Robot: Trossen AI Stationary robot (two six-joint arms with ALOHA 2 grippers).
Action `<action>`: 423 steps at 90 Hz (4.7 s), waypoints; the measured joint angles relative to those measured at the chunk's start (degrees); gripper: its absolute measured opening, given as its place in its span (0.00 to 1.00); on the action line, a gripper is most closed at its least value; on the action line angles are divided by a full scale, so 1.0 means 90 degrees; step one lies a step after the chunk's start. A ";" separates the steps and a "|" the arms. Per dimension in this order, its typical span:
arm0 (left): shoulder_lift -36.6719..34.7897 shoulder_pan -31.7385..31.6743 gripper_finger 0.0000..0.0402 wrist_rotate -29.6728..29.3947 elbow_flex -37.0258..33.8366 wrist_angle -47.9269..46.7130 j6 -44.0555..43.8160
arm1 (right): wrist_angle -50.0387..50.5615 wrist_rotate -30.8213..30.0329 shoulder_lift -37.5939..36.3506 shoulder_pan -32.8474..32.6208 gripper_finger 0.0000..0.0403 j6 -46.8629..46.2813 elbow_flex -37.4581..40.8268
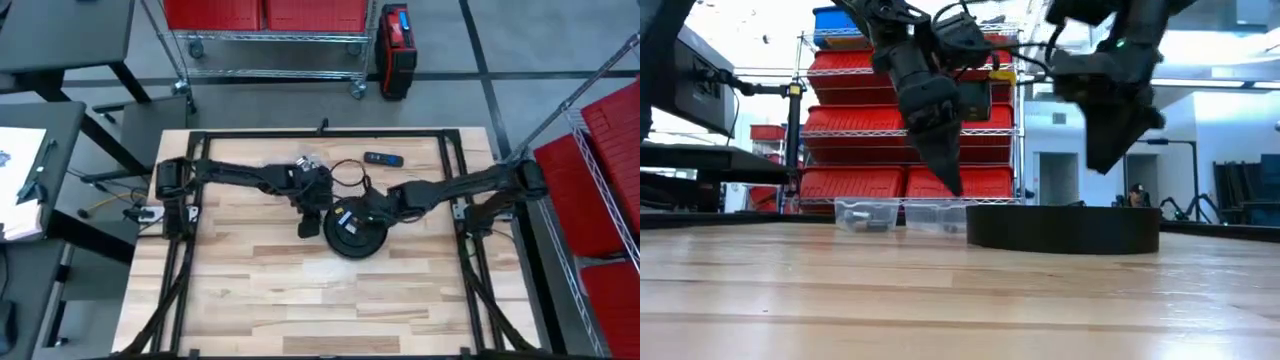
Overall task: Insert battery
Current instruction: Insert the black battery into the wall clock
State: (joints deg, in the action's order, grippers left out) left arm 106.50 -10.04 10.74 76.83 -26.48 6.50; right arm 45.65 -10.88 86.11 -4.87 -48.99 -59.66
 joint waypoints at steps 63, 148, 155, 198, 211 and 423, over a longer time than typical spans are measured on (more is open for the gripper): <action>0.0783 -0.0333 0.19 0.0694 0.0123 0.2205 0.0578 | -0.2762 -0.0133 -0.0304 -0.0431 0.00 -0.0363 0.1703; 0.1216 -0.0267 0.00 0.0686 0.0125 0.2399 0.1377 | -0.2857 -0.0224 -0.0129 -0.0225 0.00 0.0350 0.1799; 0.1217 -0.0262 0.00 0.0695 0.0125 0.2401 0.1377 | -0.3018 -0.0197 -0.0003 -0.0219 0.00 0.0483 0.1793; 0.1231 -0.0035 0.00 0.0632 0.0112 0.2633 0.1729 | -0.3125 0.0983 0.0125 0.0542 0.00 0.1634 0.1785; 0.1231 -0.0036 0.00 0.0684 0.0112 0.2607 0.1676 | -0.3215 0.1475 0.0143 0.0867 0.00 0.2337 0.1785; 0.1212 -0.0182 0.00 0.0733 0.0886 0.0884 0.1204 | -0.3098 0.1333 0.0956 0.0648 0.00 0.1927 0.1285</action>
State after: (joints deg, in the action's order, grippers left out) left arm 117.40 -11.68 17.33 84.80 -18.52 17.34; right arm 17.77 1.12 94.71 0.96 -31.64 -48.09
